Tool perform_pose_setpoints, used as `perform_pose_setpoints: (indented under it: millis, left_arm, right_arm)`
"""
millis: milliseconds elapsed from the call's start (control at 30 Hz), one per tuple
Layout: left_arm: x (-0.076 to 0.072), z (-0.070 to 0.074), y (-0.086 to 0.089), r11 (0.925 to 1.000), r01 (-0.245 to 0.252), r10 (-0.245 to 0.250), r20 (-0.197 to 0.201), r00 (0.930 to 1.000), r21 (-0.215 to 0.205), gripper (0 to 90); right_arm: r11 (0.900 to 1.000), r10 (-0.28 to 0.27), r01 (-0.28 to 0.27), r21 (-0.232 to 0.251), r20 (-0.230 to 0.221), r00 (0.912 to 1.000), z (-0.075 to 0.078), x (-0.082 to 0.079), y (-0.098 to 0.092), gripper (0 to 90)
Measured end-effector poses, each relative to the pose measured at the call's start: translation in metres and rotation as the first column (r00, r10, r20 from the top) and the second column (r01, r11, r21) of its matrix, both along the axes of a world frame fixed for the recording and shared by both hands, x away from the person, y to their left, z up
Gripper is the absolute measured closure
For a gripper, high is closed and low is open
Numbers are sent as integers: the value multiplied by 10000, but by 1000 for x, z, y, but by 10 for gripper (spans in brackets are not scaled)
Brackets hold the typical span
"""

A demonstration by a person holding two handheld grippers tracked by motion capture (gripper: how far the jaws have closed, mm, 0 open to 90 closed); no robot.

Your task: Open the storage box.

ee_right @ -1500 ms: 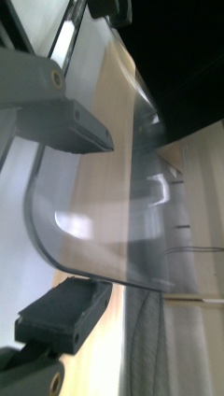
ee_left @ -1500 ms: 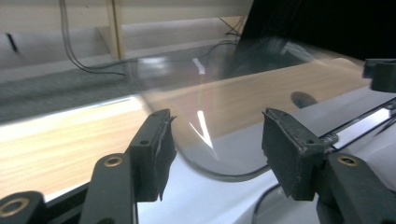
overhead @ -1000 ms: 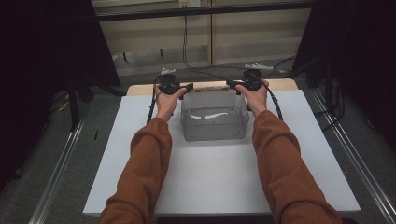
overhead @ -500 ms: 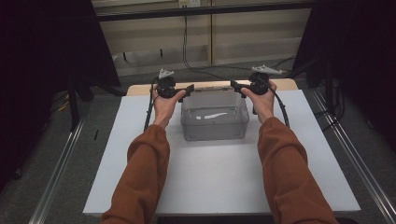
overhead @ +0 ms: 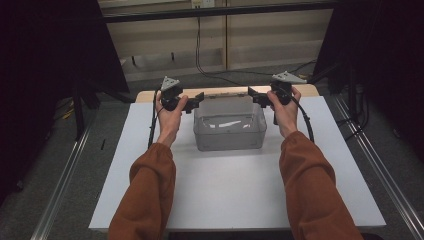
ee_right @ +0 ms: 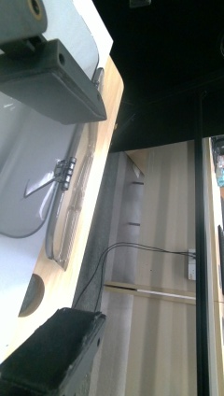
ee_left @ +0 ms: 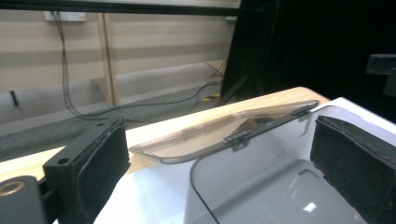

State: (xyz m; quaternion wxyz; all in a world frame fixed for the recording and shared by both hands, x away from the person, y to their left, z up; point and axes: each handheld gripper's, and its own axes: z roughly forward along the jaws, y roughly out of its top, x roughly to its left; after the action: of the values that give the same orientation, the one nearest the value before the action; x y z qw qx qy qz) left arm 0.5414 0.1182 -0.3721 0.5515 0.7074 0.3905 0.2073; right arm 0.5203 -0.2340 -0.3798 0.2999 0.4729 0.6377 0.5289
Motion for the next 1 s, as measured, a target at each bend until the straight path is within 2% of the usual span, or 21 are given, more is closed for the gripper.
perform_pose_setpoints:
  millis: [233, 467, 733, 867, 1000]
  left_arm:
    - [-15, 2, 5, 9995, -158, 145, 515, 9986, 260, 39]
    - [-21, 4, 9, 9994, -235, 215, 818, 9964, 238, 39]
    - [-30, 3, 16, 9985, -521, 504, 863, 9950, 173, 43]
    - [-35, 0, 21, 9980, -548, 515, 954, 9941, 317, 46]
    - [-39, -1, 29, 9966, -738, 697, 1006, 9925, 376, 46]
  right_arm:
    - [10000, -35, 37, -47, 331, 9994, 2, -16, -4, 35]
    - [10000, -69, 73, -60, 609, 9981, 2, -23, -5, 13]
    - [9995, -309, 312, -34, 741, 9968, 0, -33, -12, 8]
    - [9987, -483, 497, -124, 922, 9946, 0, -40, -16, 0]
    - [9986, -516, 521, -19, 1073, 9929, 1, -44, -17, 0]
